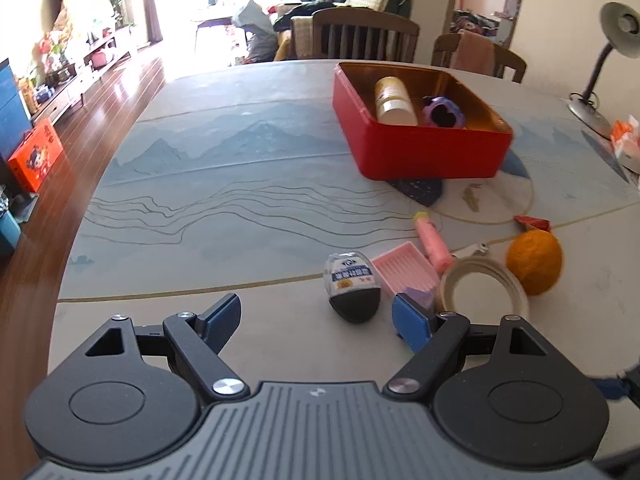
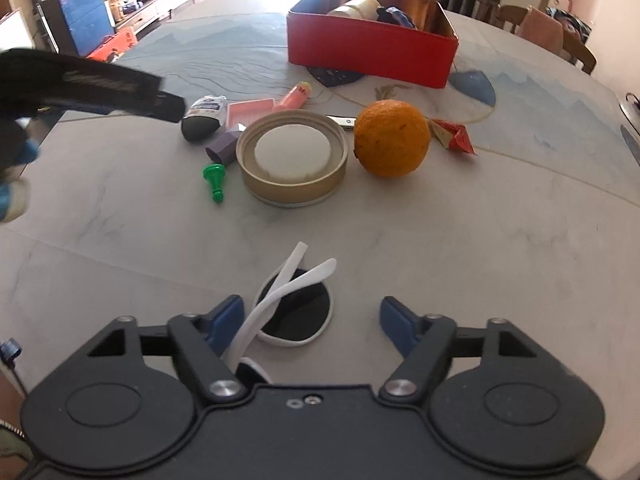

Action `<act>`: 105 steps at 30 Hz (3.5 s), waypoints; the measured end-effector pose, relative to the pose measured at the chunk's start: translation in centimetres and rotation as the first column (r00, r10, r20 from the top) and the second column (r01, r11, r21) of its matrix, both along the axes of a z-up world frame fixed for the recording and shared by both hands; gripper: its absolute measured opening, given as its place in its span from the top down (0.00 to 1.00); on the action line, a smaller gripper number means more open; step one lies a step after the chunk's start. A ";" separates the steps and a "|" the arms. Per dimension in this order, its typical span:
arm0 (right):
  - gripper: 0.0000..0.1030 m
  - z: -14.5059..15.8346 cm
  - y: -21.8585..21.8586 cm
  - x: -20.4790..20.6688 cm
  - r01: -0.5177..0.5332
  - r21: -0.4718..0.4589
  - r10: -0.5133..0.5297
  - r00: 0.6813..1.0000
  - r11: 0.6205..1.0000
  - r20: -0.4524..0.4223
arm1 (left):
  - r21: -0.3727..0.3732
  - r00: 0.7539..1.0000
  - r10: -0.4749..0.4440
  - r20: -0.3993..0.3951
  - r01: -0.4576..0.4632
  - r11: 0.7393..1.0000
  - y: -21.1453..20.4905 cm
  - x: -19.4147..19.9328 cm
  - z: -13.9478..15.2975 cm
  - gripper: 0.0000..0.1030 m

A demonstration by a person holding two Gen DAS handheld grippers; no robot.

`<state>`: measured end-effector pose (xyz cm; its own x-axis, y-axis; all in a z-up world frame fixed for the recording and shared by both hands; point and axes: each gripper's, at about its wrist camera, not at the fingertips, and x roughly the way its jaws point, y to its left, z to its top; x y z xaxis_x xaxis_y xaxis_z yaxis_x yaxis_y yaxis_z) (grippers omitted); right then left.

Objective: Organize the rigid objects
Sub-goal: 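Lower the right gripper onto the white sunglasses and grasp them, then grasp the small black-and-white bottle with the left gripper while the right gripper lifts the sunglasses, then carry the small bottle and sunglasses over the red tin with both grippers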

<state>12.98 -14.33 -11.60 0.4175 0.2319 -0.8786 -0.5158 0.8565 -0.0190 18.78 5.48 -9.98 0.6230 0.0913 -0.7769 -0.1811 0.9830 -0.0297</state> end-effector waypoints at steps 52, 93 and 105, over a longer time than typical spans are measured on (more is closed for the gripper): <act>0.94 2.1 -6.0 4.2 -0.060 0.054 0.057 0.997 0.997 0.045 | -0.011 0.999 0.035 -0.014 -0.035 0.999 -2.2 3.1 -1.2 0.63; 0.94 12.8 -2.1 25.8 -0.111 0.225 0.067 0.978 0.968 0.196 | -0.052 0.995 -0.002 0.098 0.007 0.999 -1.9 14.6 7.8 0.63; 0.94 9.7 1.5 30.7 -0.135 0.219 0.107 0.985 0.966 0.134 | 0.004 0.998 -0.022 0.063 0.022 1.000 -2.1 20.9 6.0 0.63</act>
<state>43.66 -12.85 -1.93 0.4730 0.4746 -0.7424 -0.6216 0.7768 0.1005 39.66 3.38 -4.02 0.6723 0.0794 -0.7360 -0.1575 0.9868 -0.0374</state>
